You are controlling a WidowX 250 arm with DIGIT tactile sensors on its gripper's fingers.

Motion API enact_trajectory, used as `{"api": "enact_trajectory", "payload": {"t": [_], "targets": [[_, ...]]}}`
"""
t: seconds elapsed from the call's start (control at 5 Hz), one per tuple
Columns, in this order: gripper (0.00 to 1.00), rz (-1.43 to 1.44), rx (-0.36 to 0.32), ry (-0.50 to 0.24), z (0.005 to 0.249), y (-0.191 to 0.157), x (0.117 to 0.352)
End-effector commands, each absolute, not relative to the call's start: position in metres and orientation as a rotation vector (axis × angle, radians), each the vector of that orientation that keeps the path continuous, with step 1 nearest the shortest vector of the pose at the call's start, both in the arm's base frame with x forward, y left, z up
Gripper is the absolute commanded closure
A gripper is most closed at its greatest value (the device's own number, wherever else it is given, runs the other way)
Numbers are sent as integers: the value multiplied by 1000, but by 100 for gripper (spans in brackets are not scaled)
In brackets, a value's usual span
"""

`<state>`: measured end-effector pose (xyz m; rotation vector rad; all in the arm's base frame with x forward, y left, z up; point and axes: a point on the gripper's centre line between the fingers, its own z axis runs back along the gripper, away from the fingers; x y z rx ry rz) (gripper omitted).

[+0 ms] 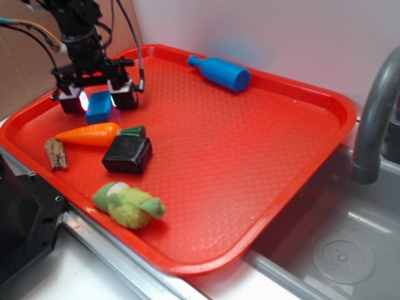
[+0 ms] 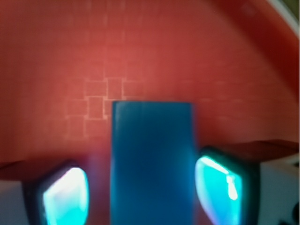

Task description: Grab the blue block.

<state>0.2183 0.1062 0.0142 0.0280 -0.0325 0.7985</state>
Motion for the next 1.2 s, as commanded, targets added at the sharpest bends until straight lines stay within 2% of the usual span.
{"api": "enact_trajectory", "payload": {"t": [0.0, 0.2, 0.4, 0.8, 1.0], "targets": [[100, 788, 24, -42, 19, 108, 221], [100, 575, -1, -66, 68, 91, 203], [100, 343, -33, -143, 116, 65, 178], [100, 196, -41, -89, 217, 33, 181], [100, 221, -48, -104, 258, 37, 182]]}}
